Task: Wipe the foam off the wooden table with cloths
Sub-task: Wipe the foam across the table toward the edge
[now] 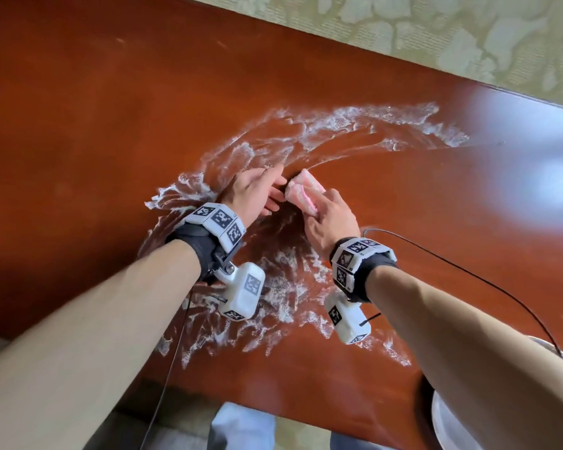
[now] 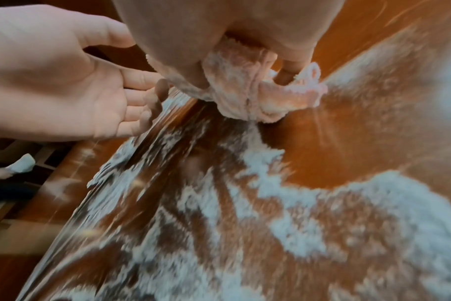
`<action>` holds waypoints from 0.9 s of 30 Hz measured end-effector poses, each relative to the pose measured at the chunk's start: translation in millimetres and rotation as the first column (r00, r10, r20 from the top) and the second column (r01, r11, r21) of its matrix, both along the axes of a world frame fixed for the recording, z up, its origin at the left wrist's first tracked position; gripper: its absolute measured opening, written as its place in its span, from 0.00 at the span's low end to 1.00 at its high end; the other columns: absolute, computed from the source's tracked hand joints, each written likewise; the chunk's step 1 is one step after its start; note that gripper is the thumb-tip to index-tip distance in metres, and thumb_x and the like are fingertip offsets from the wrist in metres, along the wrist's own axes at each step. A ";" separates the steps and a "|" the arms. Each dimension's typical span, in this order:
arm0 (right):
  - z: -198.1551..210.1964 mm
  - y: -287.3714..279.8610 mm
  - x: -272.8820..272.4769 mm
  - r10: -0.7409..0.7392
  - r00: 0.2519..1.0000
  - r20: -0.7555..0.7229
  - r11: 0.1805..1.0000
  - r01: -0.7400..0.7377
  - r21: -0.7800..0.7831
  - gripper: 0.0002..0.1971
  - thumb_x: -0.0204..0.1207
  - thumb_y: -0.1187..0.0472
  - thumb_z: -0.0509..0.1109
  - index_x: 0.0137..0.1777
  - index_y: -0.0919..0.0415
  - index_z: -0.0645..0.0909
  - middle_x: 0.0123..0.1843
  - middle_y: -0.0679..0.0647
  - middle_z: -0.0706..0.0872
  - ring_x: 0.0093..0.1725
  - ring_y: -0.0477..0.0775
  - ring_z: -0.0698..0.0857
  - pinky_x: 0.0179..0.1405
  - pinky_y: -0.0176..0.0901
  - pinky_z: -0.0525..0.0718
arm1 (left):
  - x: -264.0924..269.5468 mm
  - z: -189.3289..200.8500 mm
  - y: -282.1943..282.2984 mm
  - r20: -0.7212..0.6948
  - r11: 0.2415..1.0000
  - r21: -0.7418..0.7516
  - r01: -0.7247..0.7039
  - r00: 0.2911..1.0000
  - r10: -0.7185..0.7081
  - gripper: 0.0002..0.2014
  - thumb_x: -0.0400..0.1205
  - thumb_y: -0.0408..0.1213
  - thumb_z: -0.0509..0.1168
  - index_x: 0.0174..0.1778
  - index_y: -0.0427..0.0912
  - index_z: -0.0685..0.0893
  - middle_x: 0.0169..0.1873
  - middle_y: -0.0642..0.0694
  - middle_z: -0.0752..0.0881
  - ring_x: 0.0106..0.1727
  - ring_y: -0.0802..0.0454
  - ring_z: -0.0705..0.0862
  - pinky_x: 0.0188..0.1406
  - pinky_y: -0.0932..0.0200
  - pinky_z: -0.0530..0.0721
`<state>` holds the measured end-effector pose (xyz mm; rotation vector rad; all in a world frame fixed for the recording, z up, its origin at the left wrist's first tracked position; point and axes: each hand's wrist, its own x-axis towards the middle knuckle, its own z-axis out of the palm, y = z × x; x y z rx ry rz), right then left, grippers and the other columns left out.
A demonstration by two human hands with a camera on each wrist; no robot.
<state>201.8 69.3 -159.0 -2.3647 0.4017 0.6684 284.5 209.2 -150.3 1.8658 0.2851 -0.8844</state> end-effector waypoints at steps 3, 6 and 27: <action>-1.6 24.9 -9.1 -0.021 0.999 0.033 1.000 0.020 0.020 0.22 0.79 0.63 0.63 0.74 0.57 0.74 0.64 0.63 0.77 0.59 0.64 0.79 0.55 0.51 0.79 | -3.7 0.0 19.9 0.005 1.000 -0.013 0.005 1.000 -0.004 0.21 0.88 0.49 0.59 0.56 0.33 0.87 0.37 0.41 0.88 0.30 0.52 0.83 0.30 0.60 0.81; -5.6 38.9 -15.2 0.048 0.999 0.023 0.998 -0.049 0.036 0.19 0.80 0.61 0.63 0.71 0.58 0.77 0.61 0.63 0.79 0.58 0.63 0.80 0.50 0.45 0.76 | -7.1 1.0 33.9 0.015 1.000 -0.020 0.009 1.000 -0.009 0.20 0.88 0.49 0.59 0.57 0.34 0.87 0.38 0.39 0.89 0.30 0.53 0.84 0.29 0.61 0.82; 43.5 -28.5 -42.6 -0.644 0.721 -0.255 0.584 0.679 0.446 0.09 0.71 0.66 0.65 0.31 0.58 0.78 0.33 0.55 0.84 0.36 0.56 0.80 0.39 0.52 0.81 | -42.1 40.3 -28.1 -0.267 0.983 -0.013 0.186 0.946 -0.182 0.37 0.85 0.64 0.53 0.43 0.31 0.89 0.40 0.35 0.92 0.42 0.39 0.91 0.48 0.46 0.91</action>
